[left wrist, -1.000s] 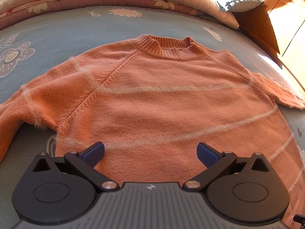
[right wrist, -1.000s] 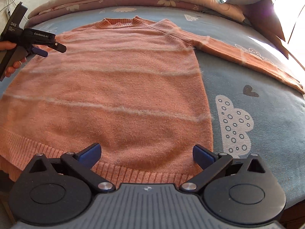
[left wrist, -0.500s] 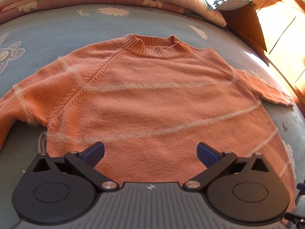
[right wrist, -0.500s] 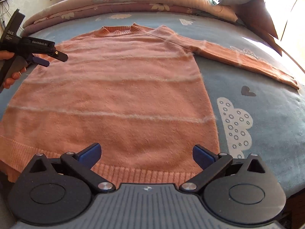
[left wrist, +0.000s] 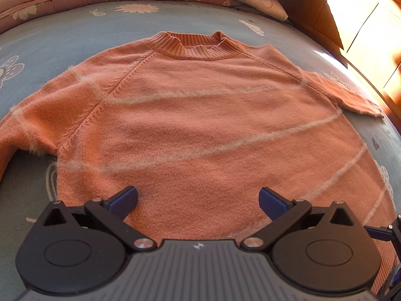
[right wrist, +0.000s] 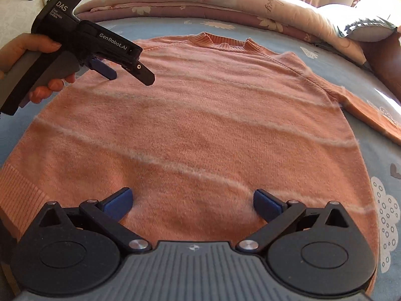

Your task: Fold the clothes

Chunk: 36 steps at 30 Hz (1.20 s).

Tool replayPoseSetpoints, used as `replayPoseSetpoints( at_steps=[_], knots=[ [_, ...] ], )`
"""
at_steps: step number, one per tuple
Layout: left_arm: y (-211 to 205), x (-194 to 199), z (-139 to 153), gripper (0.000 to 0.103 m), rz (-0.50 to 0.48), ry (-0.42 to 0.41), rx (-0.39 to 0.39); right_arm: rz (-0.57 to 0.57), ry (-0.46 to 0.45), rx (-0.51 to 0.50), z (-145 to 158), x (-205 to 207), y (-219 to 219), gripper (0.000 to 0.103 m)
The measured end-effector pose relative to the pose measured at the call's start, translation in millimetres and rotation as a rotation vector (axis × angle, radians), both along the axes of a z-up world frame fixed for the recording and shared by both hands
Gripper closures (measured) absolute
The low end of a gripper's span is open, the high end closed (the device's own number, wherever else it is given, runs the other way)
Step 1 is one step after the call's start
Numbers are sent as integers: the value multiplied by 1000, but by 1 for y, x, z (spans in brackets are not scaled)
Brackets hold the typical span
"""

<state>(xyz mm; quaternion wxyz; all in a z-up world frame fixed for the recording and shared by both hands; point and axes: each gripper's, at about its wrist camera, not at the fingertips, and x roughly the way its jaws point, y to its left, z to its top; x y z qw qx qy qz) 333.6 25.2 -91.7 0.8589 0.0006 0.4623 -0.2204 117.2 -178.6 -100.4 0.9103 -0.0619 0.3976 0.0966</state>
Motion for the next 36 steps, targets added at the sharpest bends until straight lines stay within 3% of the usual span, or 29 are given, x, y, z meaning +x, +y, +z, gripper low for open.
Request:
replayPoseSetpoints(
  at_steps=[5,10,14,16,21,23,27,30,36],
  knots=[
    [-2,0,0,1,6,-2,3,-31,28,40,3,-34,-12,0],
    [-10,-4,-3,1,-11,-33,61,-11,-2,122,20,-8,6,0],
    [-11,-5,-4,1,-24,-41,76,105,-44,97,24,15,48,0],
    [-9,-3,-3,1,-20,-34,64,141,-23,92,17,21,63,0],
    [-2,1,-2,1,-12,-14,21,152,-9,33,-1,-8,72,0],
    [-2,1,-2,1,-9,-10,14,163,12,54,1,-24,67,0],
    [-1,1,-2,1,-3,-7,7,147,35,55,11,-40,59,0],
    [-4,-1,-2,1,-8,-16,25,91,-50,64,18,-32,54,0],
    [-2,-1,-2,1,-12,-16,21,49,46,68,2,-13,50,0]
  ],
)
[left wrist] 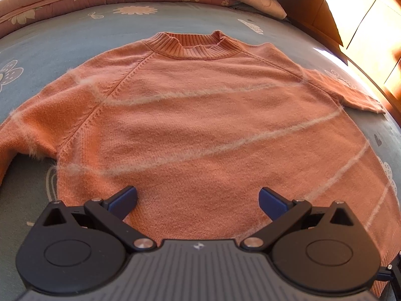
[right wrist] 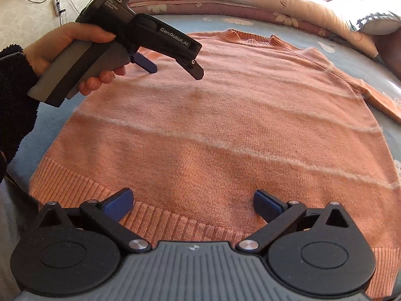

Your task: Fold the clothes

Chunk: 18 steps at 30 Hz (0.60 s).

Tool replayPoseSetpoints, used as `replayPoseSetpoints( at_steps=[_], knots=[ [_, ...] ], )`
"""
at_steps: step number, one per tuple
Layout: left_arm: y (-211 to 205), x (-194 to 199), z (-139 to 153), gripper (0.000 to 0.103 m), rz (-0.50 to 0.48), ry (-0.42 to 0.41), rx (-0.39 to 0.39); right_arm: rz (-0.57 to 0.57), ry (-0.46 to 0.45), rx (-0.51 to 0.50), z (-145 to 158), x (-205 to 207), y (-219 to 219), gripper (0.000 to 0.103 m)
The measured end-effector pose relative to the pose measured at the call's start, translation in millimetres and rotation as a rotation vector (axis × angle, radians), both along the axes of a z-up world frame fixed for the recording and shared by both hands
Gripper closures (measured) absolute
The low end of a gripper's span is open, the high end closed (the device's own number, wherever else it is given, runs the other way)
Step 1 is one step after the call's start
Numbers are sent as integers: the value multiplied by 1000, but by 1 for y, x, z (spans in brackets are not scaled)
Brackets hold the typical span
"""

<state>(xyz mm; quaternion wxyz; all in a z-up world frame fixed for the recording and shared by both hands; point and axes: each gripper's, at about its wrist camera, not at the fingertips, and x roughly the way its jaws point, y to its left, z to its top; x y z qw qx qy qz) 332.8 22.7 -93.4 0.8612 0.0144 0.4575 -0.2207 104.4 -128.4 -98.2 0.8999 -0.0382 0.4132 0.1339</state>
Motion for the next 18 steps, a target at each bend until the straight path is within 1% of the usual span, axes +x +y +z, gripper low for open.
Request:
replayPoseSetpoints(
  at_steps=[3,7,11,13,14,16,18],
  knots=[
    [1,1,1,1,2,7,-8,22,-15,-2,6,-2,4,0],
    [-2,0,1,1,6,10,4,23,-54,58,16,21,13,0],
    [-3,-1,0,1,-3,1,17,62,-19,127,9,37,31,0],
    [-2,0,0,1,-2,4,9,89,-16,85,2,30,40,0],
    [-1,0,1,1,1,8,1,115,-29,51,0,22,44,0],
    [1,2,2,1,10,18,-15,181,-27,-7,0,7,49,0],
    [2,4,3,1,19,28,-28,209,-3,5,4,0,42,0]
  ],
)
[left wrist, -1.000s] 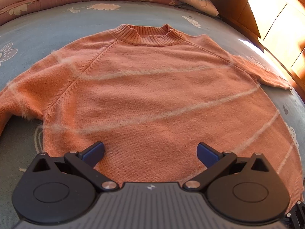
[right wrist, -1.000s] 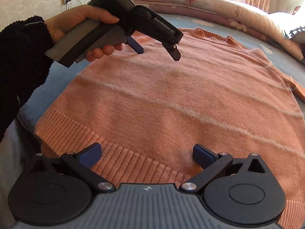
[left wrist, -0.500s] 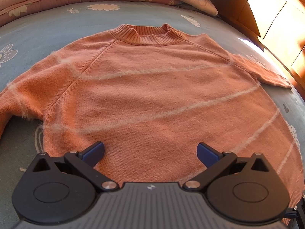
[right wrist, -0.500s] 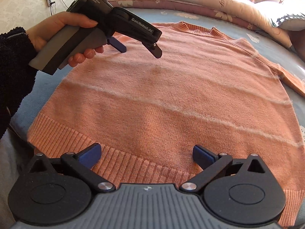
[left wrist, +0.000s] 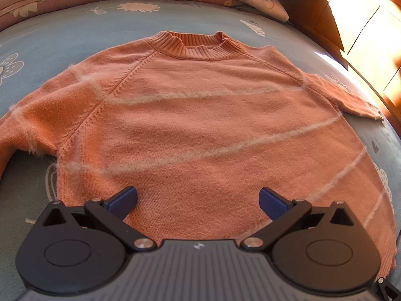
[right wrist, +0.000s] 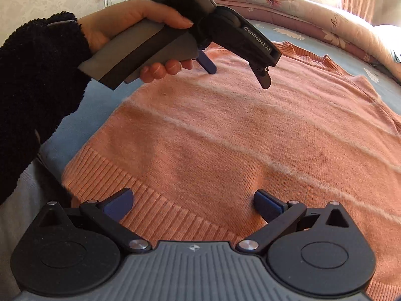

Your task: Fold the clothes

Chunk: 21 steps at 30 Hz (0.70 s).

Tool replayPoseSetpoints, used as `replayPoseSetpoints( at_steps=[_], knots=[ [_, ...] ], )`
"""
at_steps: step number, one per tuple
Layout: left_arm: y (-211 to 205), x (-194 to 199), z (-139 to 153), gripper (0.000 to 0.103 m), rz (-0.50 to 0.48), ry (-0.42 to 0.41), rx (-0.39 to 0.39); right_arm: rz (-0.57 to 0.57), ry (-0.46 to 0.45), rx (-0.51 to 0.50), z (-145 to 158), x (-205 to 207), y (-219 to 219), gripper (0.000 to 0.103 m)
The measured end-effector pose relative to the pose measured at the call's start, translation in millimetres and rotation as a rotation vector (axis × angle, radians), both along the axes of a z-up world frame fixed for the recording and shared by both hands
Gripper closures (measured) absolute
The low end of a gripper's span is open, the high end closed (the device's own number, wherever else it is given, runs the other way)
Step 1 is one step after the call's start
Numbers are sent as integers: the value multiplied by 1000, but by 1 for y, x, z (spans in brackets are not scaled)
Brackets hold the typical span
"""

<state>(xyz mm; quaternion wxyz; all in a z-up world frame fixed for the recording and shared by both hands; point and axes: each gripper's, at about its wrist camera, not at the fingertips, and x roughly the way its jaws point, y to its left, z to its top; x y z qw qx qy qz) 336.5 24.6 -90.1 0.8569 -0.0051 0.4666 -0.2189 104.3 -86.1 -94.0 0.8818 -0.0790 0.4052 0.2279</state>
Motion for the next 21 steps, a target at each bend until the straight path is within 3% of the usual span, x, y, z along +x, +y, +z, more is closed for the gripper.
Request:
replayPoseSetpoints(
  at_steps=[2,6,9,13,16,18,21],
  knots=[
    [0,1,2,1,14,5,-18,-20,1,22,8,3,-12,0],
    [-6,0,7,1,19,-6,-48,-183,-84,47,23,29,-50,0],
    [-15,-2,10,1,-2,-24,-66,-295,-42,65,14,49,-80,0],
    [-23,-3,12,1,-22,-59,-95,-332,-13,96,-2,40,-99,0],
    [-29,-2,14,1,-32,-83,-109,-297,-2,89,4,34,-103,0],
    [-35,-1,14,1,-38,-92,-110,-296,-9,127,17,44,-117,0],
    [-44,3,8,1,-50,-77,-103,-326,-90,136,50,72,-143,0]
  ],
)
